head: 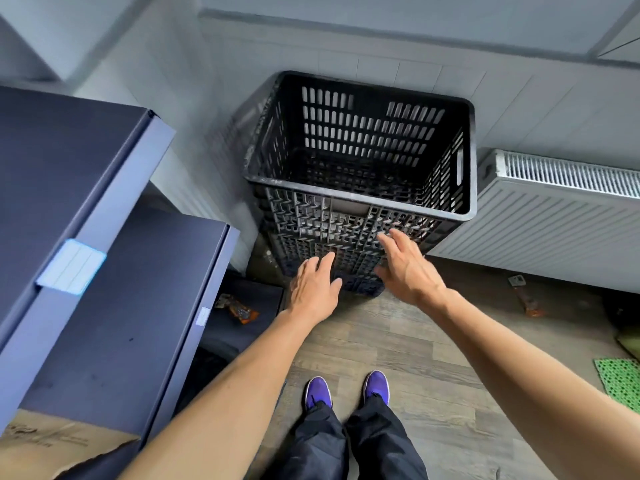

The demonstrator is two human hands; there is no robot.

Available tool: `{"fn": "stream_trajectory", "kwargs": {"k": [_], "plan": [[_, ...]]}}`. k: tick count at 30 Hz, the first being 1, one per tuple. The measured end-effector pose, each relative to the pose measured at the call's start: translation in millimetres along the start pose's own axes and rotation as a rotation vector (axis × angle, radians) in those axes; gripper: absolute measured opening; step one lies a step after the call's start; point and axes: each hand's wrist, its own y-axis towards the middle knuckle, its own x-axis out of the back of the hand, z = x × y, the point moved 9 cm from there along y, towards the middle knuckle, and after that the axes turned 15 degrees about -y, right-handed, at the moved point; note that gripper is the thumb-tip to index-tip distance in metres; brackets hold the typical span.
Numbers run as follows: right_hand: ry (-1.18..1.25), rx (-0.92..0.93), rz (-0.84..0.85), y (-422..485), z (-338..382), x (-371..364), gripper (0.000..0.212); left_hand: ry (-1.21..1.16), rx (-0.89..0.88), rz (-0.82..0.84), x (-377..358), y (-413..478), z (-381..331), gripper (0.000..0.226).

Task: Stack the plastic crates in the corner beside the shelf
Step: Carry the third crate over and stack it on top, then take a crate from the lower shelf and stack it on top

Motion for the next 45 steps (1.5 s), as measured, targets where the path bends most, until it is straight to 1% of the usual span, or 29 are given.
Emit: {"fn": "stream_trajectory", "kwargs": {"k": [6,12,17,21,24,29,32,34,36,39,45], "plan": [[0.011,0.085,0.14,-26.2,27.9,-51.6,0.066,-0.049,0.072,-0.041,-7.8,-28.3,22.9,0.058],[-0.012,0.211,0.246,-46.1,52.4,-90.5,0.062,-0.08,0.205,-0.088,-30.3,-75.2,56.5,0.058],[-0.028,0.342,0.287,-70.6,68.6,-105.7,0.061,-0.102,0.302,-0.153,-55.9,-116.0,68.4,0.06],[-0.07,0.447,0.324,-88.3,81.2,-112.7,0.061,-0.192,0.376,-0.244,-68.3,-153.8,70.5,0.06],[-0.109,0.511,0.346,-101.3,95.3,-125.1,0.06,-0.259,0.465,-0.293,-81.1,-189.9,85.0,0.06],[-0.136,0.658,0.423,-131.2,134.5,-167.3,0.059,-0.267,0.636,-0.359,-102.6,-255.0,129.9,0.062],[-0.156,0.715,0.459,-147.1,152.8,-190.6,0.059,-0.239,0.721,-0.371,-112.0,-283.6,155.7,0.062],[-0.173,0.783,0.496,-160.3,171.1,-220.9,0.059,-0.273,0.81,-0.387,-126.5,-308.4,180.5,0.063],[-0.18,0.804,0.518,-166.7,175.2,-231.3,0.06,-0.277,0.819,-0.382,-134.1,-317.1,187.6,0.063],[-0.205,0.863,0.576,-179.7,195.7,-279.9,0.059,-0.334,0.902,-0.404,-162.3,-342.9,227.3,0.062],[-0.276,0.853,0.587,-174.3,206.6,-348.4,0.059,-0.333,0.922,-0.371,-206.8,-366.7,296.1,0.062]]}}
